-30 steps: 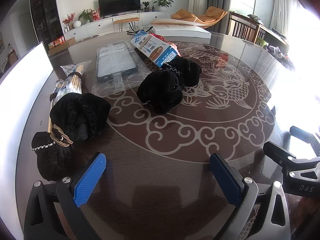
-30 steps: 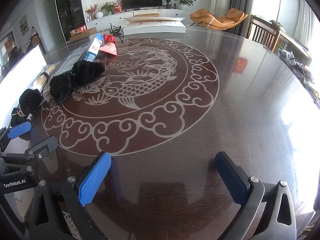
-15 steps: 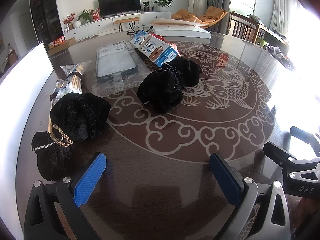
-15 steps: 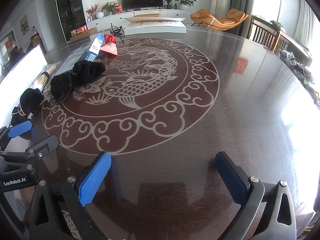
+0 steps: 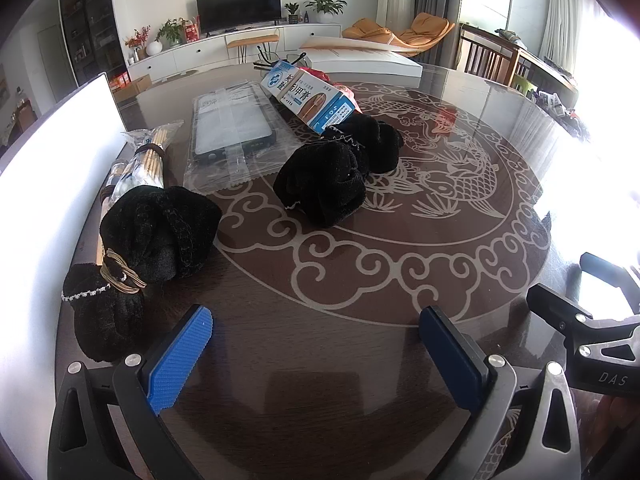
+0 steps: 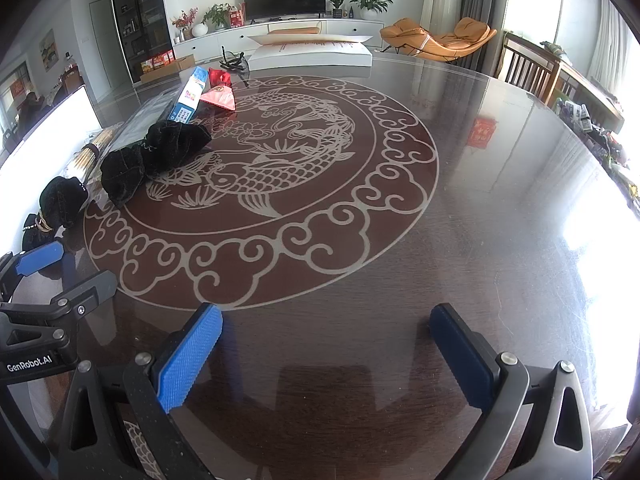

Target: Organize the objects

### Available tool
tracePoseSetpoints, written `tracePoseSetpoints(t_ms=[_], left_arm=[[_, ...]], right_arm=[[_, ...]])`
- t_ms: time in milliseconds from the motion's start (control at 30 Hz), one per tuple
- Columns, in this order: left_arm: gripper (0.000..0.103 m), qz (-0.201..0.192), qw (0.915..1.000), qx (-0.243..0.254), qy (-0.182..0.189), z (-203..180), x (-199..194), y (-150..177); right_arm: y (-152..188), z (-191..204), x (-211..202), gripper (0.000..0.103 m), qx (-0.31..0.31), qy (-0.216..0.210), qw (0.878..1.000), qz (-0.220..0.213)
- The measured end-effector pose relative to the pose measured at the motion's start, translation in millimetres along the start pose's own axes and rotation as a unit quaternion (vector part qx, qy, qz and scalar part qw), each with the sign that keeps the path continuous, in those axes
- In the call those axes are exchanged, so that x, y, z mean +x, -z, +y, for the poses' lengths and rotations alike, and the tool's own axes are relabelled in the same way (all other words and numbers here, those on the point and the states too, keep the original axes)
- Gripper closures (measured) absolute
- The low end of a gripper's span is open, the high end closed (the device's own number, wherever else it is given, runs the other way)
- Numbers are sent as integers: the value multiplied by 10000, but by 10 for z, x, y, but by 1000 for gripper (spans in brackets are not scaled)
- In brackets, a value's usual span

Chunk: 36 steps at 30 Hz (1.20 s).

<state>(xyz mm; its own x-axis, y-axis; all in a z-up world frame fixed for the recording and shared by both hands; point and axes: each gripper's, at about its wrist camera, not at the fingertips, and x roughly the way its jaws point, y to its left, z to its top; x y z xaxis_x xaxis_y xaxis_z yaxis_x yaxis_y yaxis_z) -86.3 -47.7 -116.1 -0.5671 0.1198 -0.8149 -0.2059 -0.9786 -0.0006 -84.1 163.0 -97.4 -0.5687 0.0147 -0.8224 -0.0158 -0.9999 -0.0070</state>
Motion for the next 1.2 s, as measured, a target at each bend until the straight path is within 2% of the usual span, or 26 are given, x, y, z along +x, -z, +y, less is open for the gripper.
tracePoseSetpoints(t_ms=[933, 1067, 1200], left_arm=[[0, 22, 10000, 23, 19, -2, 9, 8], [0, 407, 9985, 290, 201, -21, -156, 189], [0, 554, 9980, 231, 189, 134, -411, 462]], right_arm=[[0, 6, 12, 0, 14, 19, 10000, -1], [3, 4, 10, 0, 11, 5, 10000, -2], [4, 10, 7, 0, 20, 25, 10000, -4]])
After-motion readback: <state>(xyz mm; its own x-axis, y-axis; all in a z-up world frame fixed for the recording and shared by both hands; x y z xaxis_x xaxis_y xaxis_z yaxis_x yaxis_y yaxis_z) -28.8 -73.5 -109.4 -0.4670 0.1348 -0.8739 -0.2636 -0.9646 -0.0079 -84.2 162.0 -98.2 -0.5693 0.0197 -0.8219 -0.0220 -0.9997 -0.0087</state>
